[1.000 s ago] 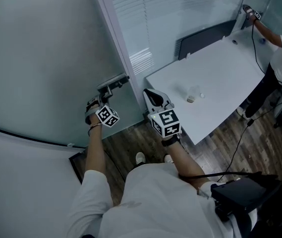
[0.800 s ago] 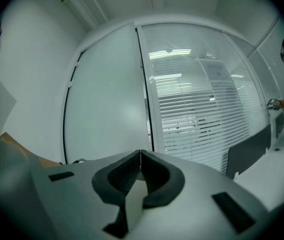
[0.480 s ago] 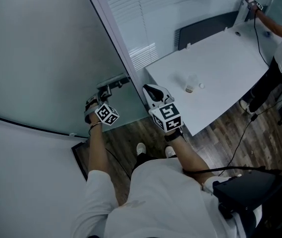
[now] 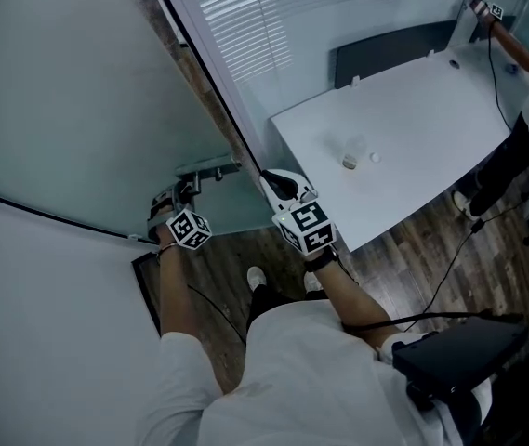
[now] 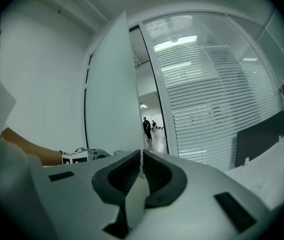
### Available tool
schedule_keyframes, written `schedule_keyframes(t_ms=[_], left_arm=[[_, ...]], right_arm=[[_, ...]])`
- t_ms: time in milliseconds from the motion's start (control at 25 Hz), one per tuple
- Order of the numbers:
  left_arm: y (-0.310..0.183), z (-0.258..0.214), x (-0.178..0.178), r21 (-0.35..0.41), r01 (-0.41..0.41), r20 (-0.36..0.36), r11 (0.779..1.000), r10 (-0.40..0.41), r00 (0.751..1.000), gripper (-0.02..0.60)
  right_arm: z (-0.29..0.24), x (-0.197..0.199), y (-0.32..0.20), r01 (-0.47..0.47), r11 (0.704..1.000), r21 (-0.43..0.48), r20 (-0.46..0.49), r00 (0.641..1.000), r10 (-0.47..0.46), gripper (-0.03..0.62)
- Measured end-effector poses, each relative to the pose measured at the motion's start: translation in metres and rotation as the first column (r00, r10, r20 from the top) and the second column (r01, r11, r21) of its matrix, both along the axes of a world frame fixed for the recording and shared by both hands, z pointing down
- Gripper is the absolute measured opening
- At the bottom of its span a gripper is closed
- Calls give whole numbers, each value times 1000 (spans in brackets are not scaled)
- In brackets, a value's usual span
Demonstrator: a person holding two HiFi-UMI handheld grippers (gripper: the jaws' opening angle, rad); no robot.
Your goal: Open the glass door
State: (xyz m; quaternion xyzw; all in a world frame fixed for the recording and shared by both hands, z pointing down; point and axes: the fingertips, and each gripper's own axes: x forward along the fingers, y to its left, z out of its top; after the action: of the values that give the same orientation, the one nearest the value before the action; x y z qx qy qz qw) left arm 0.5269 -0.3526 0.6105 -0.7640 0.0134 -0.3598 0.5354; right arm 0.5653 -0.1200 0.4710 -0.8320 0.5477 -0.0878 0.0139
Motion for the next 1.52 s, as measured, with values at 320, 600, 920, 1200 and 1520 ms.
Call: schedule_keyframes(t_ms=[320, 600, 920, 1200, 1520], left_arm=[[21, 3, -41, 10, 28, 45, 1000, -28, 999, 64], [34, -5, -67, 40, 61, 82, 997, -64, 995, 64], [43, 5, -132, 9, 61, 53, 998, -62, 997, 75], [53, 3, -191, -3, 61, 52, 998, -61, 997, 86], [63, 22, -258, -12, 101, 58, 995, -100, 993, 108]], right_arm=[[-12, -20, 12, 24, 999, 37, -13, 1000, -24, 3], [-28, -54, 16, 37, 997, 61, -14, 999, -36, 3], [-12, -144, 30, 18, 999, 43, -16, 1000, -17, 3], [-9, -204, 61, -23, 999, 49, -16, 1000, 24, 3], [4, -259, 75, 19, 999, 48, -46, 999, -17, 3]])
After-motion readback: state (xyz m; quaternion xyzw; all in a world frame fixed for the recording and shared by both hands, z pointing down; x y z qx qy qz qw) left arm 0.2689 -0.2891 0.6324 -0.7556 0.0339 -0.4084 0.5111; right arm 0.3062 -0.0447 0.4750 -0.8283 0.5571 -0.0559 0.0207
